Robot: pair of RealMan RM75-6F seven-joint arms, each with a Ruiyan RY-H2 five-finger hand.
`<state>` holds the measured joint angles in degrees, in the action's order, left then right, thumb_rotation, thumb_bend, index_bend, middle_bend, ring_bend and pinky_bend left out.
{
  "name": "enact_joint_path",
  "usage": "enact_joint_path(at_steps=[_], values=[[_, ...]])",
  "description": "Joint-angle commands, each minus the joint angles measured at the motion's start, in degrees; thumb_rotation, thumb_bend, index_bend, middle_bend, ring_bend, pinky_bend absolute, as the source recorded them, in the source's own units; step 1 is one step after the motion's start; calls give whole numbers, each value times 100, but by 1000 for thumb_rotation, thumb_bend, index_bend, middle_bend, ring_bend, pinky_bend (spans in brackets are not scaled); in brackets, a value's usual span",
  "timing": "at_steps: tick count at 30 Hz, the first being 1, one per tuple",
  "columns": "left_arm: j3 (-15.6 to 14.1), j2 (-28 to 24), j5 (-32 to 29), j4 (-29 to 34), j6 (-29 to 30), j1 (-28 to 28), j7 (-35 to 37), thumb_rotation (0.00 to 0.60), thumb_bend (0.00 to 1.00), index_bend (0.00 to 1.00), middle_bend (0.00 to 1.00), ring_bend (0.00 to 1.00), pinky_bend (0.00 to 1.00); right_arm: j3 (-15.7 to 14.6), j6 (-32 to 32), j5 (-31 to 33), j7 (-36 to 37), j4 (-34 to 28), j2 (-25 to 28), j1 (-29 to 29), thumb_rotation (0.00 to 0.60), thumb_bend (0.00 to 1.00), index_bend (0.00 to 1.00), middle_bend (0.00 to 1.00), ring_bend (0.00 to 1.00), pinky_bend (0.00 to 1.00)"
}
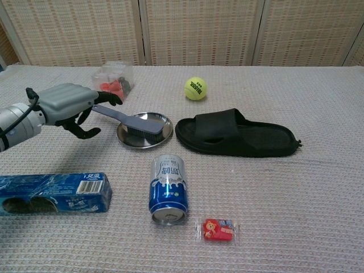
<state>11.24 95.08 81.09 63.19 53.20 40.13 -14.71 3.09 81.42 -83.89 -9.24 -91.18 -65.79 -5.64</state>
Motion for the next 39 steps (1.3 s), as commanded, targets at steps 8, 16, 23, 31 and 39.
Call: enact_joint_path(at_steps=[8,16,23,31,39], values=[[-106,591,101,-702,-236,531,104,600,421,149,128,638,932,-29,-131,88,-53,-70,42,-22,600,63,0,0,0,0],[-175,843,68,-1051,-401,769,145,600,421,163,140,638,933,-45,-146,103,-21,-142,112,-11,600,63,0,0,0,0],[-174,1015,-6,-1424,-422,902,83,600,418,189,177,638,936,-68,-161,101,33,-182,180,1,600,63,0,0,0,0],[-219,1051,-23,-1553,-303,922,35,600,439,302,294,650,950,-82,-169,102,51,-224,223,10,600,63,0,0,0,0],[-246,1064,-76,-1621,-174,894,-94,600,437,400,427,652,951,-105,-226,92,45,-249,231,-11,600,63,0,0,0,0]])
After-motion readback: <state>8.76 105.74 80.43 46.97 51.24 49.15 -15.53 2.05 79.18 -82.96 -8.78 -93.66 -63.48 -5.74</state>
